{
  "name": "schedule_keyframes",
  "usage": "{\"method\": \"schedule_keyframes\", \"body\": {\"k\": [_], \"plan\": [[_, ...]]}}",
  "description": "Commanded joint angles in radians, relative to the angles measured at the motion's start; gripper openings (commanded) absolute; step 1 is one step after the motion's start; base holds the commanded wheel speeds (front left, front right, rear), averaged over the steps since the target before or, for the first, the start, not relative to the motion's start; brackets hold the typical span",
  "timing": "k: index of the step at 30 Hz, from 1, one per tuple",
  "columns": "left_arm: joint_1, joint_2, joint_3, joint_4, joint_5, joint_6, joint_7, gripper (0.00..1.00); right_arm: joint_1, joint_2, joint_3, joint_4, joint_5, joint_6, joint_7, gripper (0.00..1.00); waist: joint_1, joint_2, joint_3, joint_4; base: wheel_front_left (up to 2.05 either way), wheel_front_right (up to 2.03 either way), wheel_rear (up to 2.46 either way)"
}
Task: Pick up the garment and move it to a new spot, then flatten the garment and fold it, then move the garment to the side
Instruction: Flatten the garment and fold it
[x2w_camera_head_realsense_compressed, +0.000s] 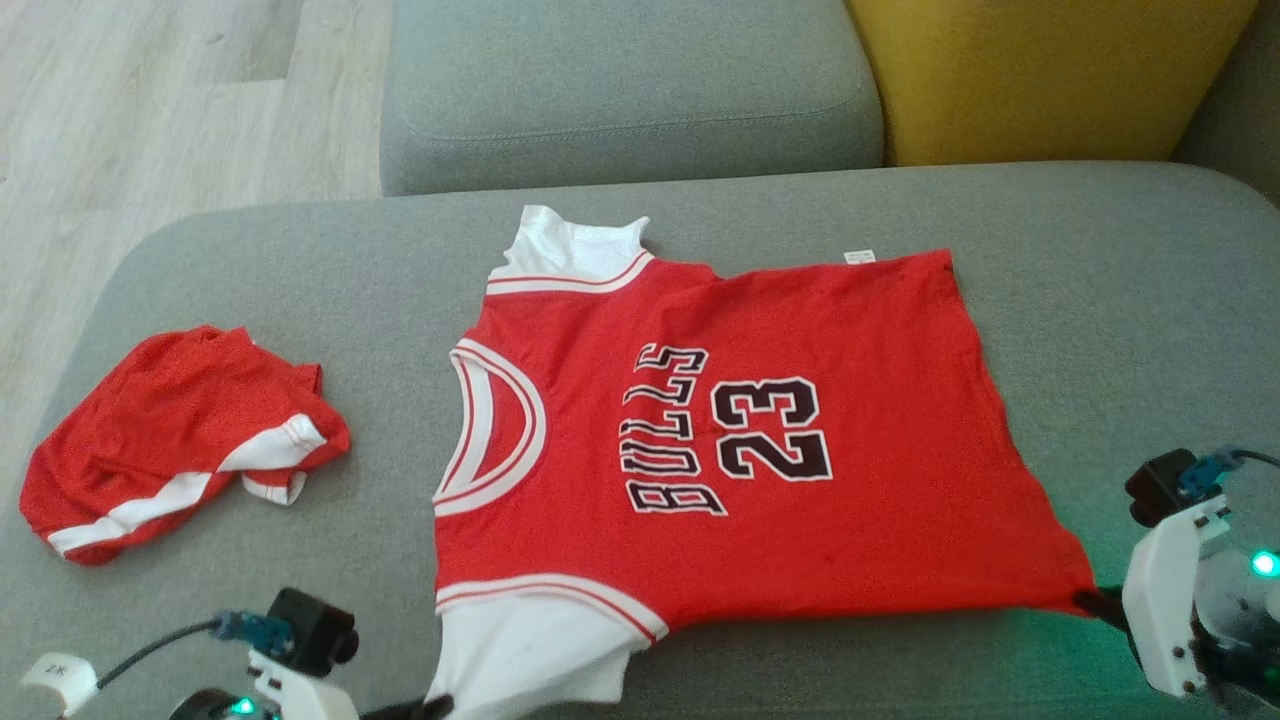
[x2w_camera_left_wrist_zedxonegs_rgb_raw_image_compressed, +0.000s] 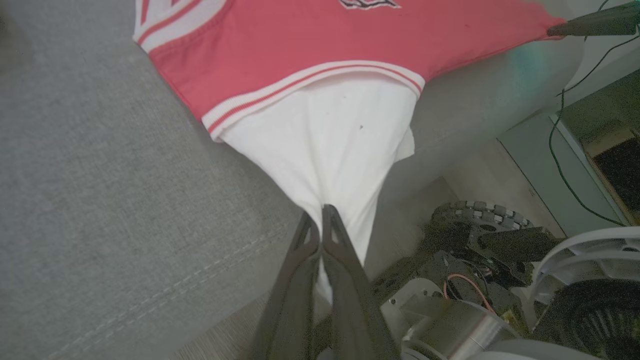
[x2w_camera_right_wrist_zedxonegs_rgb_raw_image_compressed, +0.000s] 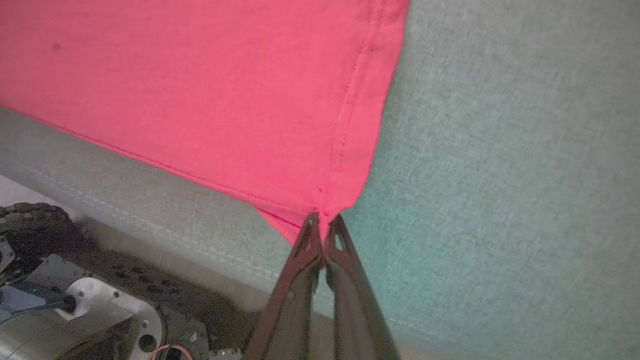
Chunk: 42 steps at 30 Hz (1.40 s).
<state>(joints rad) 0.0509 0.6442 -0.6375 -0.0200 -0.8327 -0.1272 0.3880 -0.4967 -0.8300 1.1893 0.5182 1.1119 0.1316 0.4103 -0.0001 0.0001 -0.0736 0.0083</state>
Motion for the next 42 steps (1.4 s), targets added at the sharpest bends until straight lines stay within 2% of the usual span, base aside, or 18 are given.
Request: {"method": "schedule_keyframes", "body": {"k": [1,4,7,21,31,42], "plan": [[-0.042,0.048,0.043,-0.041,-0.010,0.007,0.010,0.00,0.011,-0.057,-0.007,-0.023,0.018,-0.001,0.020,0.00,0.0001,-0.0001,0.001,-0.001,0.00,0.00,0.00],[-0.036,0.065,0.051,-0.075,-0.025,0.019,0.030,0.00,0.014,-0.086,-0.011,-0.063,0.052,-0.001,0.062,0.00,0.0001,-0.0001,0.005,-0.004,0.00,0.00,0.00],[-0.046,0.067,0.068,-0.098,-0.034,0.034,0.030,0.00,-0.003,-0.094,-0.029,-0.078,0.048,-0.001,0.048,0.00,0.0001,-0.0001,0.014,-0.006,0.00,0.00,0.00],[-0.201,0.033,0.121,-0.092,-0.070,0.053,0.064,0.00,-0.135,-0.039,-0.075,-0.046,-0.020,-0.001,0.045,0.00,0.0001,-0.0001,0.093,-0.007,0.00,0.00,0.00],[-0.398,-0.044,0.140,0.027,-0.070,0.047,0.066,0.00,-0.254,0.036,-0.094,0.048,-0.065,-0.001,0.011,0.00,0.0001,-0.0001,0.198,-0.013,0.00,0.00,0.00],[-0.553,-0.089,0.150,0.165,-0.054,0.027,0.027,0.00,-0.337,0.100,-0.066,0.123,-0.084,-0.001,-0.054,0.00,0.0001,-0.0001,0.267,-0.029,0.00,0.00,0.00]]}}
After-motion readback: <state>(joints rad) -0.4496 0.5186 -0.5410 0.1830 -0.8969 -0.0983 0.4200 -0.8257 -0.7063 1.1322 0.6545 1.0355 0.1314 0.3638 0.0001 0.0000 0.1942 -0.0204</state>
